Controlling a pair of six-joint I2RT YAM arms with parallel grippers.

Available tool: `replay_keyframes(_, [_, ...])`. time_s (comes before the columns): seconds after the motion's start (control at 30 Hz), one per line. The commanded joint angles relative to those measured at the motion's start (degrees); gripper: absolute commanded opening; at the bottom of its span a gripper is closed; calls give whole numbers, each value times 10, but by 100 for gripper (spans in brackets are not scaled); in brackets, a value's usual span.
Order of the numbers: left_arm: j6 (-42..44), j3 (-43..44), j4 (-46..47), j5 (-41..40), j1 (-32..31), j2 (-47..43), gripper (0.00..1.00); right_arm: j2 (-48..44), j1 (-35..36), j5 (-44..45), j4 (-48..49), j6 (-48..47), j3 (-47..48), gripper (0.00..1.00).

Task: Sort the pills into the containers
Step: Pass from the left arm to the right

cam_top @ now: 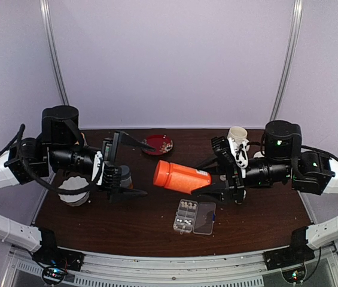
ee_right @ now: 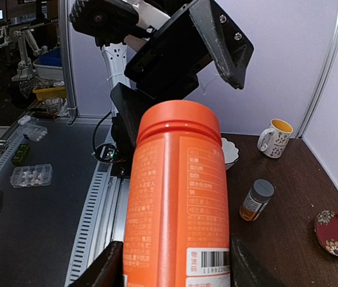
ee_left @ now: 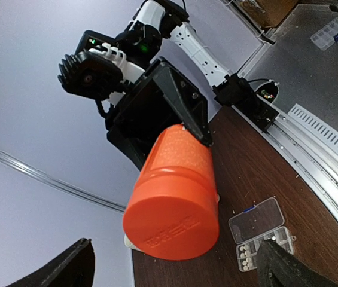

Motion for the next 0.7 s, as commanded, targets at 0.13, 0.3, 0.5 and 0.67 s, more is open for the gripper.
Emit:
replay_keyframes(0.13, [44, 20, 13, 21, -8, 14, 97, 14, -3, -33, 18, 25, 27, 0])
replay_keyframes(0.3, [40, 20, 23, 19, -10, 17, 95, 25, -4, -34, 18, 26, 36, 0])
replay_keyframes(0.5, [44, 24, 26, 17, -12, 24, 87, 34, -4, -39, 29, 28, 39, 0])
replay_keyframes(0.67, [46, 24, 32, 13, -13, 31, 82, 42, -3, -42, 30, 31, 44, 0])
